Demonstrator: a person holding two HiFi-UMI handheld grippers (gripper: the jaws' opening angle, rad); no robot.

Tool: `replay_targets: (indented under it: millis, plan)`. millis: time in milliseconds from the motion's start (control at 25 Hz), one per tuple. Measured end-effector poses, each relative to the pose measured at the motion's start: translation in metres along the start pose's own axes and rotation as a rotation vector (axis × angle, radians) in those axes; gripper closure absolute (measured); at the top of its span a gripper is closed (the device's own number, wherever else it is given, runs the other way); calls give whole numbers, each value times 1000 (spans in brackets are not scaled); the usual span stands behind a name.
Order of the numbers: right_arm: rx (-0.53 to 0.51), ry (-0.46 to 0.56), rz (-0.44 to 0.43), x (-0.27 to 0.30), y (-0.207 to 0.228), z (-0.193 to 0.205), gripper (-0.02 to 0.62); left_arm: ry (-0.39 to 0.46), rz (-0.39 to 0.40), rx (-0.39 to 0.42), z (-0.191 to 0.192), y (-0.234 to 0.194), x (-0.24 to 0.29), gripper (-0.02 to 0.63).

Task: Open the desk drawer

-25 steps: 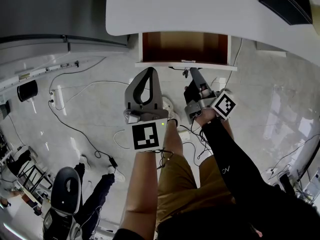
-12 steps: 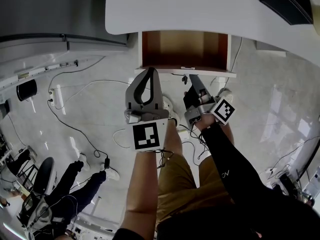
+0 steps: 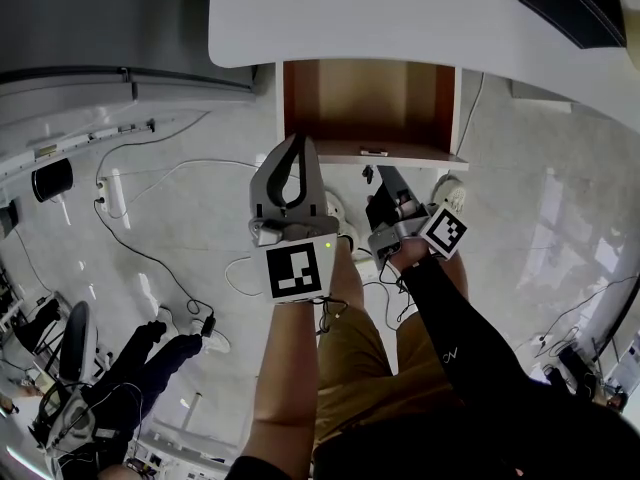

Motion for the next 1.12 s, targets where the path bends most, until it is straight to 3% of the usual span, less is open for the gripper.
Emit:
replay_targets:
  millis: [1120]
  plan:
    - [74,-50,81,-25,29,25,571,-9,5,-9,4,-3,13,597]
Point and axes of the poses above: the fingertips, and each gripper's own axes: x forward along the fingers, y to its right, z out of its underside, the point moved 3 cm from there along -x, backward along the fingers, and after that the axes turned 15 degrees about -y, right-handed, at the moved point
